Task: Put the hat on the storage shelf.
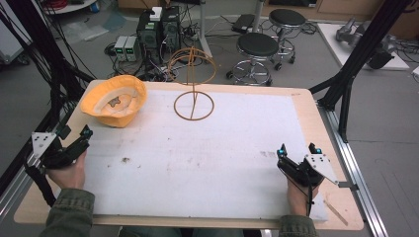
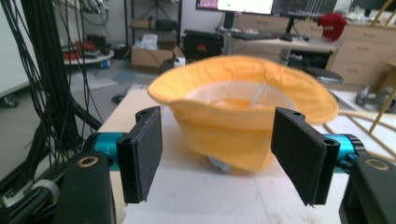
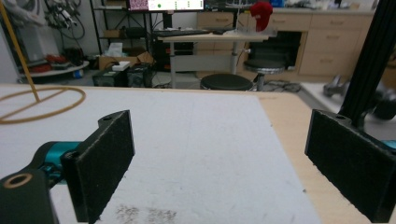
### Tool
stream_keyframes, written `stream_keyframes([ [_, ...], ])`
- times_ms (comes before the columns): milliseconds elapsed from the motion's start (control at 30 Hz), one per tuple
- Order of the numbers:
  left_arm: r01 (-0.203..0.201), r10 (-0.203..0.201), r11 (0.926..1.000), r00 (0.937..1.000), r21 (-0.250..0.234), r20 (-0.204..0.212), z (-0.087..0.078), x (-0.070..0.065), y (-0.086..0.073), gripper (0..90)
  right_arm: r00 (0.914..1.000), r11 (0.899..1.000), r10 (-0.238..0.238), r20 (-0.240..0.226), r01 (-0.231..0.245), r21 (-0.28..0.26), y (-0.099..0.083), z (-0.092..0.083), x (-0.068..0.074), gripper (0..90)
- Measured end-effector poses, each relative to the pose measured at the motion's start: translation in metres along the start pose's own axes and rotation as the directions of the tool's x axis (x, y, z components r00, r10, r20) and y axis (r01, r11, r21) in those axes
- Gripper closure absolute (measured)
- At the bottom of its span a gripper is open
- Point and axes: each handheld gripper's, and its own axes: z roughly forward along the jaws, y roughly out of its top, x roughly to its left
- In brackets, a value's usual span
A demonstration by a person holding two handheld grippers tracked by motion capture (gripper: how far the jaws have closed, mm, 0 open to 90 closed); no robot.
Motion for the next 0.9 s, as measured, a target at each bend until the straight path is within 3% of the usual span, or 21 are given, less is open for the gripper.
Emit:
stream_keyframes([
  [100,-0.001,0.001,1.0000,1.0000,-0.009,-0.006,0.002,-0.002,0.005,34.7,0.9998,1.000,0.013,-0.017,-0.013,-0.006,0.001,0.002,0.002,6.9],
  [267,0.002,-0.001,0.9997,0.9998,0.023,-0.022,0.014,-0.002,0.008,34.5,0.9994,1.000,0.020,-0.028,-0.020,0.001,0.000,0.006,0.003,6.9],
  [500,-0.016,0.015,0.9982,0.9998,0.059,0.014,0.035,-0.001,0.025,32.2,0.9990,1.000,0.016,-0.042,-0.017,-0.003,0.001,0.008,0.005,6.9],
  [633,-0.033,0.034,0.9963,0.9994,0.079,-0.011,0.045,0.004,0.033,32.0,0.9988,1.000,0.010,-0.047,-0.011,-0.005,0.001,0.009,0.005,6.9],
  [767,0.008,-0.006,0.9965,0.9995,0.083,-0.031,0.051,0.015,0.034,31.9,0.9989,1.000,0.013,-0.046,-0.013,-0.007,0.001,0.009,0.005,6.9],
  [900,-0.009,0.014,0.9935,0.9990,0.114,-0.044,0.061,0.020,0.033,31.7,0.9988,1.000,0.015,-0.046,-0.016,-0.004,0.001,0.009,0.006,6.9],
])
